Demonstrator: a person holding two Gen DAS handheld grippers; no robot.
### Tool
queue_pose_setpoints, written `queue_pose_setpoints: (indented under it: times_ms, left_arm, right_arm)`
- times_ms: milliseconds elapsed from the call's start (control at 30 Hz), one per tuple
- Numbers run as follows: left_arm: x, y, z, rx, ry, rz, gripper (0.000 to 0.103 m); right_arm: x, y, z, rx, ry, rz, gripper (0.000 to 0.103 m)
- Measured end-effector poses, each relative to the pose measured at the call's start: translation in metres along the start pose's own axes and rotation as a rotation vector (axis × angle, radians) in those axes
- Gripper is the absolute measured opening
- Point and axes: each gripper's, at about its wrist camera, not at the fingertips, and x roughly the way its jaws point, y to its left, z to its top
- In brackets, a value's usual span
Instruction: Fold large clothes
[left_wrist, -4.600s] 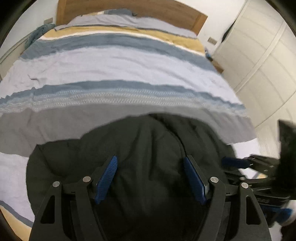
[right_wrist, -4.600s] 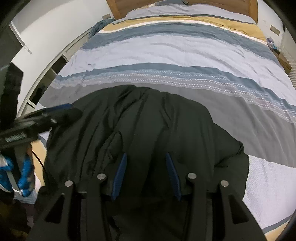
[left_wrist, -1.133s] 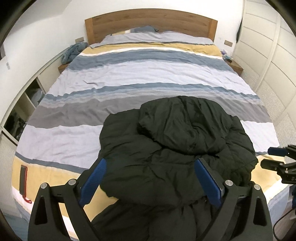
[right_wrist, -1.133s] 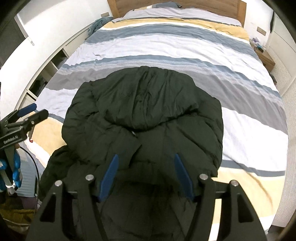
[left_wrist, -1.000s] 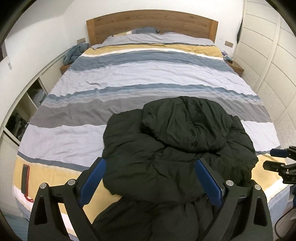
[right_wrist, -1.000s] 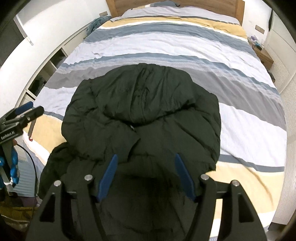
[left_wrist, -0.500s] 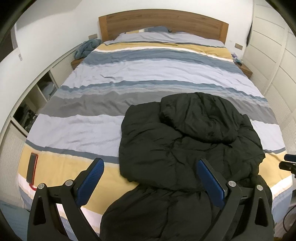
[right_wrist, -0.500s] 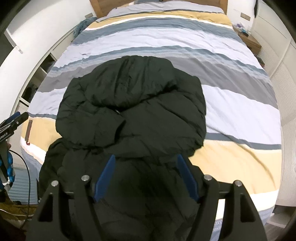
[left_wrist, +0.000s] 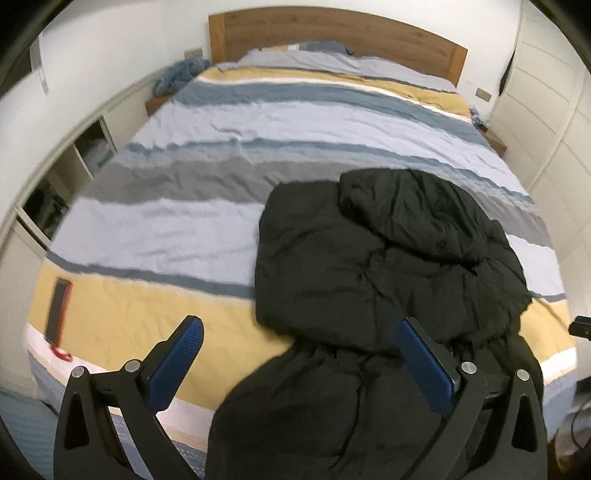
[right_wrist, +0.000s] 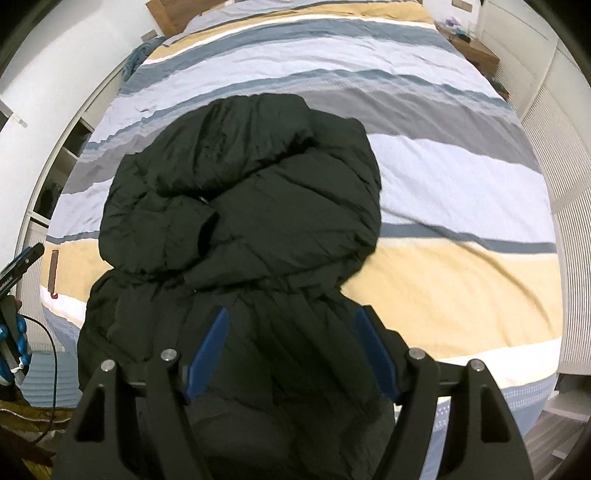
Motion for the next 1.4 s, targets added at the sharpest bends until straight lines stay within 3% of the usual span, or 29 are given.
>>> queue_pose_setpoints:
  times_ms: [300, 533, 700, 900, 1100, 1400]
  left_arm:
    - [0.038, 0.106, -0.087, -0.119, 0.224, -0.075, 0.102]
    - [0.06, 0.158, -0.153, -0.293, 0.339, -0.241, 0.102]
    - [0.077, 0.158, -0.184, -0.347, 0.402, -0.367, 0.102]
    - [0.099, 0.14, -0.21, -0.368, 0.485, -0.463, 0.102]
    - [0.105, 0.118, -0.225, -0.359, 0.535, -0.475, 0.102]
    - [0.102, 0.097, -0.214, -0.388, 0.576, -0.419, 0.098]
  right_arm:
    - [0.018, -0.041, -0.039, 0.091, 0.079, 0.009, 0.071]
    - [0.032, -0.077, -0.08, 0.193, 0.158, -0.019, 0.071]
    - [0.034, -0.099, -0.11, 0.263, 0.201, -0.003, 0.071]
    - [0.04, -0.112, -0.139, 0.302, 0.256, 0.025, 0.071]
    - [0.052, -0.121, -0.166, 0.314, 0.289, 0.066, 0.072]
    - [0.089, -0.147, -0.201, 0.349, 0.316, 0.17, 0.072]
